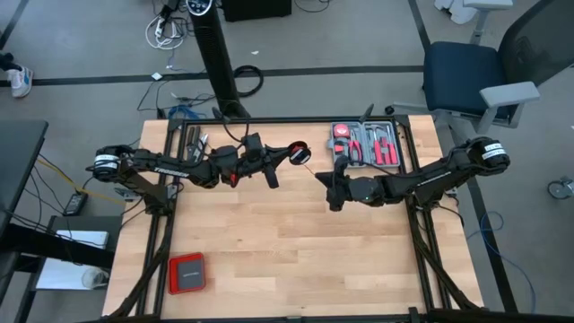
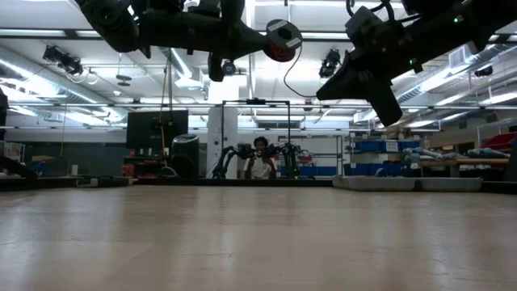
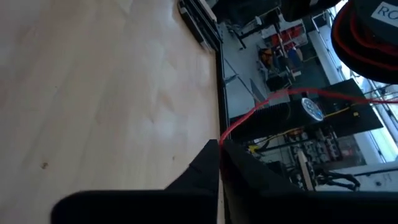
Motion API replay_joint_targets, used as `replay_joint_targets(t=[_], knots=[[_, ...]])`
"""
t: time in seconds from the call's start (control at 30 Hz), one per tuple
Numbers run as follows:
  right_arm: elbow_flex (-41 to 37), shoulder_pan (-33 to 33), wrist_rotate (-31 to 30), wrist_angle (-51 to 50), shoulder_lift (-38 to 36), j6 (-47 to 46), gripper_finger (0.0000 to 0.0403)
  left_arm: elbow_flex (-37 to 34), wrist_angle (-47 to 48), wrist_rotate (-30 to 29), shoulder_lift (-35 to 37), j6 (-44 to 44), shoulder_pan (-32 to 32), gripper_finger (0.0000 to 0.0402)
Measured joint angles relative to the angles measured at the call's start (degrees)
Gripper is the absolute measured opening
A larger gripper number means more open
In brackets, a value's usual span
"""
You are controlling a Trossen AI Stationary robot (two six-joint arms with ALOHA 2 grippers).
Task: Coil cords
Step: Coil the red cable wire onto the black spool
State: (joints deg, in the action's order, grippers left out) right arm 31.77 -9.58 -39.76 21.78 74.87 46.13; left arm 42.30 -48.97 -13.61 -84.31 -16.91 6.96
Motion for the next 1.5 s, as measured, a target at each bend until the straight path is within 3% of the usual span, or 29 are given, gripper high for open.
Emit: replay_joint_targets(t=[0.27,0.5,0.73,1.1,1.5], knots=[[0.00,0.66,-0.41,-0.12,0.02,-5.64,0.0003,0.00,-0.02,0.02,-0.02,0.07,0.00,0.0001],[0.10,1.03,3.93,6.31,2.38,-9.04,0.0002,0.00,-0.65,-3.20,-0.01,0.03,0.00,0.0001],[8.67,-0.30,5.53,6.05,9.58,-9.00,0.0001,0.00,1.50,-5.63,0.00,2.56,0.02,0.0001],[14.77,-5.05,5.41,2.11,10.25,-9.15,0.0000,0.00,5.20,-9.05,0.00,6.38,0.17,0.0001],[18.75,-4.11,-4.30,3.05,10.25,-7.28,0.0000,0.00,7.56,-7.84,0.00,10.56,0.15,0.0001]])
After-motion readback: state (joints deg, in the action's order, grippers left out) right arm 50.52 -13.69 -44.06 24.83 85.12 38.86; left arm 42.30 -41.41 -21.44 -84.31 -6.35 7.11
